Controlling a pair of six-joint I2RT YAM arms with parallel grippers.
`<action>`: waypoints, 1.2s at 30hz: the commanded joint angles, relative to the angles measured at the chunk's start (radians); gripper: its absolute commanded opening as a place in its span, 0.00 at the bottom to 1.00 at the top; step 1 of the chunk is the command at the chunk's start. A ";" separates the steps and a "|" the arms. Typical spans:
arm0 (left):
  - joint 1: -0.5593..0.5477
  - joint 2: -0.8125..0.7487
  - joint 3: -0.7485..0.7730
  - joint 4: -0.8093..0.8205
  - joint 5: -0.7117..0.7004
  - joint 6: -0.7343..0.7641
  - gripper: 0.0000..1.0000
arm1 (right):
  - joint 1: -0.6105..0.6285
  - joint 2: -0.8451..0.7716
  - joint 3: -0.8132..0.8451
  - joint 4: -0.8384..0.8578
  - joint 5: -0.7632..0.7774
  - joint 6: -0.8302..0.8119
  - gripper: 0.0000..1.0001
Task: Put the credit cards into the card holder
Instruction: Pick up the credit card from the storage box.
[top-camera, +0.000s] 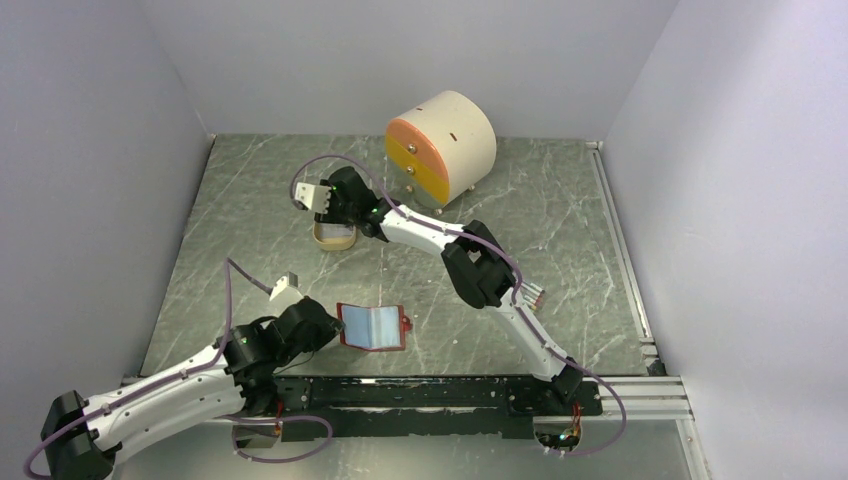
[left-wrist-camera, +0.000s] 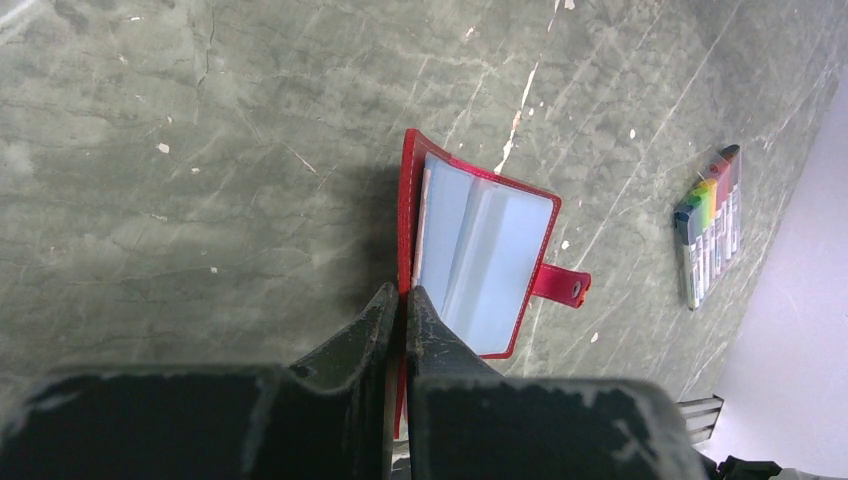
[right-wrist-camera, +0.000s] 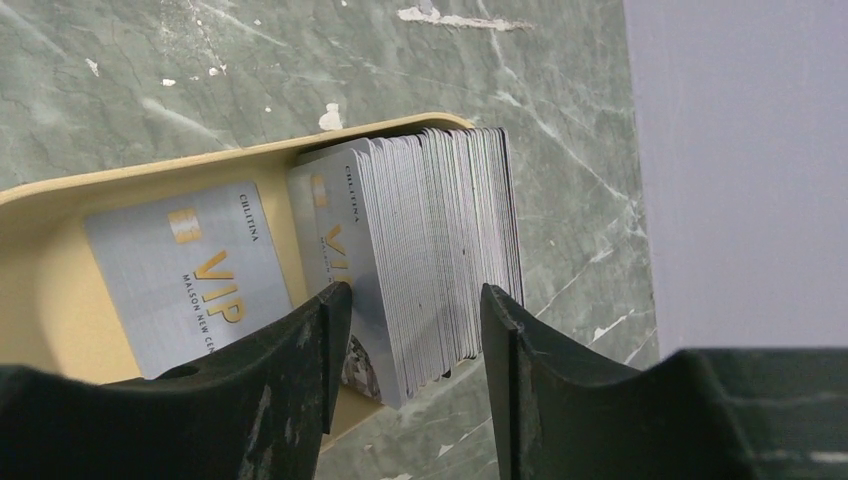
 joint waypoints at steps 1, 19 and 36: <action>-0.006 -0.004 0.002 -0.015 -0.008 0.000 0.09 | -0.003 0.033 0.041 0.001 0.016 -0.019 0.52; -0.006 -0.015 -0.005 -0.006 -0.006 0.000 0.09 | -0.003 -0.037 0.013 -0.011 -0.036 0.007 0.18; -0.006 -0.015 -0.011 0.001 0.001 -0.002 0.09 | -0.003 -0.060 0.026 -0.040 -0.053 0.031 0.04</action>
